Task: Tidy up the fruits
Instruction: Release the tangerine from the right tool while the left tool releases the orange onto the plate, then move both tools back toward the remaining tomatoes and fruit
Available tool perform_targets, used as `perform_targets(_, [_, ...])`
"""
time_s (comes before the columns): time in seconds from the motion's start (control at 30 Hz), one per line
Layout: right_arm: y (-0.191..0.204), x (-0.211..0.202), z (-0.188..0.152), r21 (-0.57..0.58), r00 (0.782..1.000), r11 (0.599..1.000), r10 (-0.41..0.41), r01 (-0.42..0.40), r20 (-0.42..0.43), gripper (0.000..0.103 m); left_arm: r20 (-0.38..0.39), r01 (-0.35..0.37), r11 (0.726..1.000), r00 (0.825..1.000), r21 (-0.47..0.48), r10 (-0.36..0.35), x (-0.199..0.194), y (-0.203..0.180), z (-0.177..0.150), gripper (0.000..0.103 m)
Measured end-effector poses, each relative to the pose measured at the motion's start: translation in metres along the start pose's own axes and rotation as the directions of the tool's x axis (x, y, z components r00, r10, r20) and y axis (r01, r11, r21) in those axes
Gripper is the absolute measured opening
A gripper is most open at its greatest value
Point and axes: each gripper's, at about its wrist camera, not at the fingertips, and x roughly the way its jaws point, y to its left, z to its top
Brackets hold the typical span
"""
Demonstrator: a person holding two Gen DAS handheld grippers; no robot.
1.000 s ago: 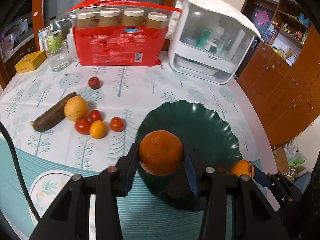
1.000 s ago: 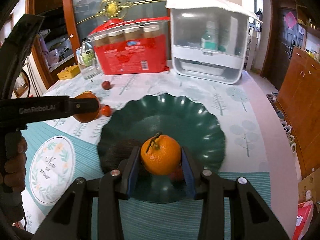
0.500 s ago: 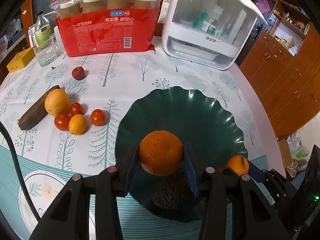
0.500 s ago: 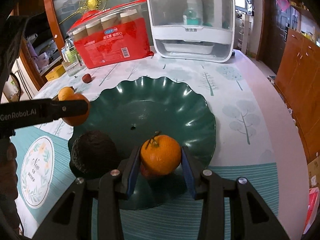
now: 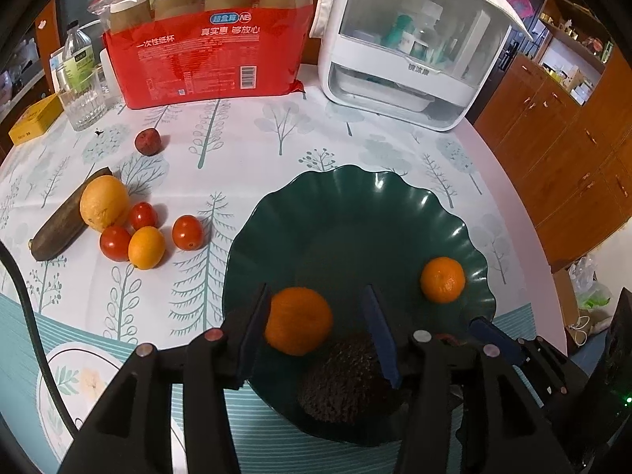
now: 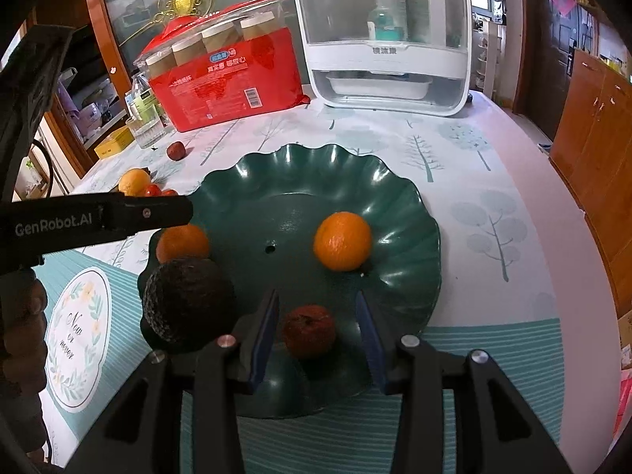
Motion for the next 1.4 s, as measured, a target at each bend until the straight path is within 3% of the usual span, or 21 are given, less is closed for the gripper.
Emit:
perform_targets(0.37, [0.009,-0.010,0.001,-0.017,1.000,1.000,-0.004,0.004,-0.013,0.045,0.011,-0.008,1.000,1.000,-0.019,0.008,-0.021,0.012,-0.009,0.054])
perform_targets(0.67, [0.030,-0.029,-0.004,-0.051,1.000,0.999,-0.002,0.002,-0.012,0.046,-0.007,-0.047,0.997,0.999,-0.055,0.046,-0.047,0.054,-0.044,0.054])
perform_targets(1.1, [0.092,-0.038,-0.022,-0.108,0.999,0.994,-0.002,-0.003,-0.047,0.047,-0.028,-0.101,0.992,0.995,-0.077,0.099,-0.087,0.128,-0.088,0.054])
perform_targets(1.4, [0.145,-0.034,-0.034,-0.059,0.998,0.998,-0.012,0.008,-0.069,0.047,-0.044,-0.073,0.997,0.996,-0.014,0.073,-0.105,0.177,-0.092,0.055])
